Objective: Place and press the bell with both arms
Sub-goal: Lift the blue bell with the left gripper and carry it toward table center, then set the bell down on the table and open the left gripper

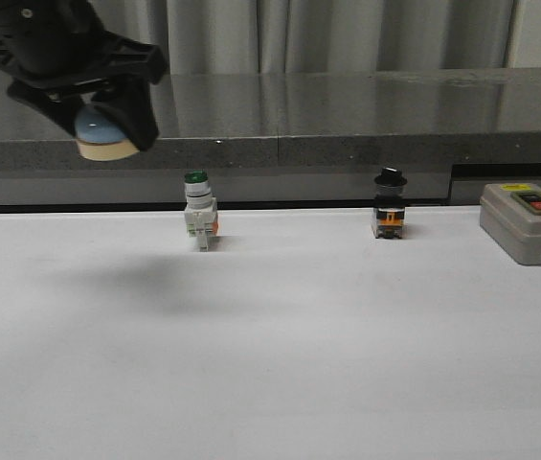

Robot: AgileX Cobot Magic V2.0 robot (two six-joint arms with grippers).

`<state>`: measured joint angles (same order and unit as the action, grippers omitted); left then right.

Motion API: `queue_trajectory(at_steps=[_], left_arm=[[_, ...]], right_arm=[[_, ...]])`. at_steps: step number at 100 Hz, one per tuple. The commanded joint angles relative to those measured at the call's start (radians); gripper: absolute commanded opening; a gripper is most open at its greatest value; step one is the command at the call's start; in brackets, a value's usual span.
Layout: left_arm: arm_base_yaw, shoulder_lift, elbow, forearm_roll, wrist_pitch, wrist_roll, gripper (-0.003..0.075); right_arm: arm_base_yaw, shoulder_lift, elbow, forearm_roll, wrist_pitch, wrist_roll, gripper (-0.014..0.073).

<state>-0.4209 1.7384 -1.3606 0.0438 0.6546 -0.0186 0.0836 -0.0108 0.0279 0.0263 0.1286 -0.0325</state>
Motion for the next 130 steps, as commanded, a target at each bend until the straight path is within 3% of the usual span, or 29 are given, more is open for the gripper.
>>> queue_trajectory(at_steps=[1,35,89,101,116,124,130], left_arm=[[-0.077,-0.035,-0.025,-0.011,-0.040,0.005,0.0179],[-0.286,0.096,-0.025,-0.011,-0.130,0.005,0.0179],[-0.331,0.255,-0.025,-0.011,-0.134,0.005,0.0192],[-0.331,0.255,-0.025,-0.011,-0.129,0.005,0.0326],[-0.331,0.255,-0.025,-0.011,-0.119,0.005,0.0596],[-0.331,0.255,-0.025,-0.011,-0.116,0.005,0.0663],[-0.331,0.253,-0.025,-0.011,-0.113,0.005,0.0672]], right_arm=[[-0.006,-0.017,-0.015,-0.005,-0.091,-0.004,-0.0059],[-0.006,-0.017,-0.015,-0.005,-0.091,-0.004,-0.0059],[-0.006,-0.017,-0.015,-0.005,-0.091,-0.004,-0.0059],[-0.006,-0.017,-0.015,-0.005,-0.091,-0.004,-0.0059],[-0.006,-0.017,-0.015,-0.005,-0.091,-0.004,-0.0059],[-0.006,-0.017,-0.015,-0.005,-0.091,-0.004,-0.0059],[-0.006,-0.017,-0.015,-0.005,-0.091,-0.004,-0.0059]])
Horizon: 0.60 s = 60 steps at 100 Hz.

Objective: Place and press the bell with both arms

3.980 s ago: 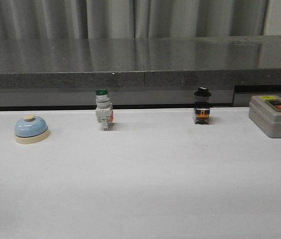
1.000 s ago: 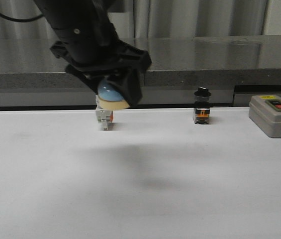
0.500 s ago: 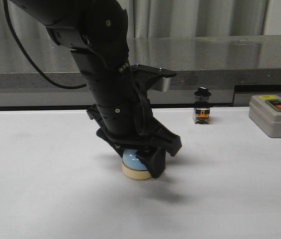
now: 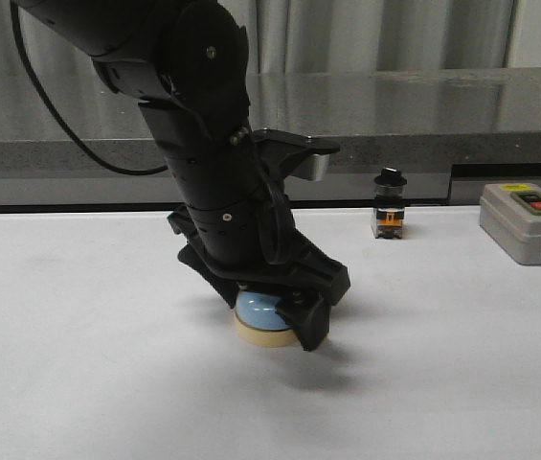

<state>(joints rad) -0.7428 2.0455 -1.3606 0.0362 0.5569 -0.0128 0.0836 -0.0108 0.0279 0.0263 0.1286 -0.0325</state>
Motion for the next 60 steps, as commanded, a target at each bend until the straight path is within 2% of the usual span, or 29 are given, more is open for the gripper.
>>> queue_trajectory(at_steps=[1,19,41,60], left_arm=[[-0.009,-0.054,-0.025,-0.003,-0.015,-0.001,0.0672],[-0.009,-0.099,-0.025,-0.003,-0.002,-0.001,0.0672],[0.000,-0.244,-0.025,-0.006,0.019,-0.004,0.0672],[0.061,-0.395,0.023,-0.006,0.011,-0.009,0.0672]], right_arm=[[-0.006,-0.017,-0.015,-0.005,-0.091,-0.004,-0.0059],[-0.006,-0.017,-0.015,-0.005,-0.091,-0.004,-0.0059],[-0.006,-0.017,-0.015,-0.005,-0.091,-0.004,-0.0059],[-0.006,-0.017,-0.015,-0.005,-0.091,-0.004,-0.0059]])
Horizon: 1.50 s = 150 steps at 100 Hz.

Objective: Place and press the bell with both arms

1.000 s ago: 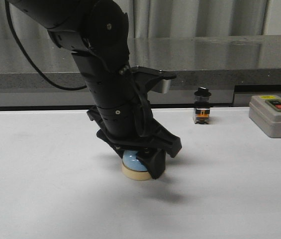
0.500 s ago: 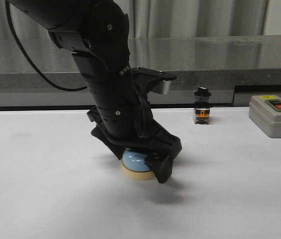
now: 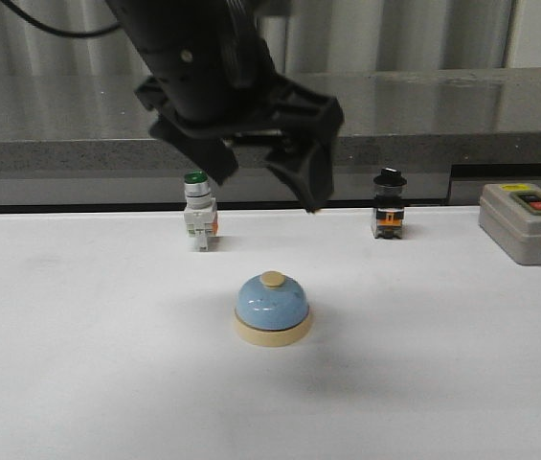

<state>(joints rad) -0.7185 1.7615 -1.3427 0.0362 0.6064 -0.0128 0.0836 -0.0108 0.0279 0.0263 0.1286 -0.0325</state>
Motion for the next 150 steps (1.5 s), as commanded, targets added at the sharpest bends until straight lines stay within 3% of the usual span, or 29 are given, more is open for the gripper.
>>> queue_trajectory(at_steps=[1,56,69,92,106,135,150], left_arm=[[0.037,-0.116,0.008,-0.006,-0.041,-0.009,0.0672],[0.478,-0.600,0.463,-0.015,-0.259,-0.091,0.0672],[0.534,-0.745,0.571,-0.036,-0.275,-0.091,0.0672],[0.543,-1.001,0.700,-0.036,-0.275,-0.091,0.0645],[0.543,-1.144,0.740,-0.036,-0.275,-0.091,0.0500],[0.543,-1.270,0.757,-0.036,-0.275,-0.091,-0.0015],[0.543,-1.270,0.757,-0.036,-0.277,-0.091,-0.0019]], right_arm=[[-0.006,-0.017,-0.015,-0.005,-0.091,-0.004,-0.0059],[-0.006,-0.017,-0.015,-0.005,-0.091,-0.004,-0.0059],[-0.006,-0.017,-0.015,-0.005,-0.091,-0.004,-0.0059],[-0.006,-0.017,-0.015,-0.005,-0.091,-0.004,-0.0059],[-0.006,-0.017,-0.015,-0.005,-0.091,-0.004,-0.0059],[-0.006,-0.017,-0.015,-0.005,-0.091,-0.004,-0.0059],[-0.006,-0.017,-0.015,-0.005,-0.091,-0.004,-0.0059]])
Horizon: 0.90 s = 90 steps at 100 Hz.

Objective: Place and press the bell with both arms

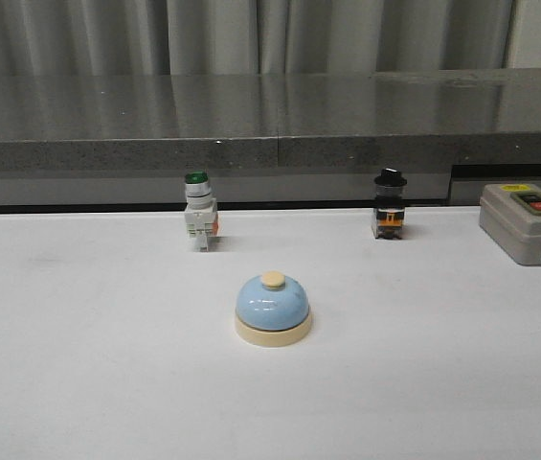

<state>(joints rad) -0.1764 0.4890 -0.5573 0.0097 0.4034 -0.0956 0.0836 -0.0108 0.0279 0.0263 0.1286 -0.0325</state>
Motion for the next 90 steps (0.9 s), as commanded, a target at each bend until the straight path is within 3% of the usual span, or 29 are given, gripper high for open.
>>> queue_trajectory(at_steps=[1,57,90], left_arm=[[0.001,0.002,-0.028,-0.010,-0.074,-0.009,-0.0019],[0.001,0.002,-0.009,0.046,-0.078,-0.007,-0.0019],[0.051,-0.168,0.259,0.078,-0.282,-0.007,-0.0020]], right_arm=[[-0.006,-0.017,-0.015,-0.005,-0.091,-0.004,-0.0059],[-0.006,-0.017,-0.015,-0.005,-0.091,-0.004,-0.0059],[-0.006,-0.017,-0.015,-0.005,-0.091,-0.004,-0.0059]])
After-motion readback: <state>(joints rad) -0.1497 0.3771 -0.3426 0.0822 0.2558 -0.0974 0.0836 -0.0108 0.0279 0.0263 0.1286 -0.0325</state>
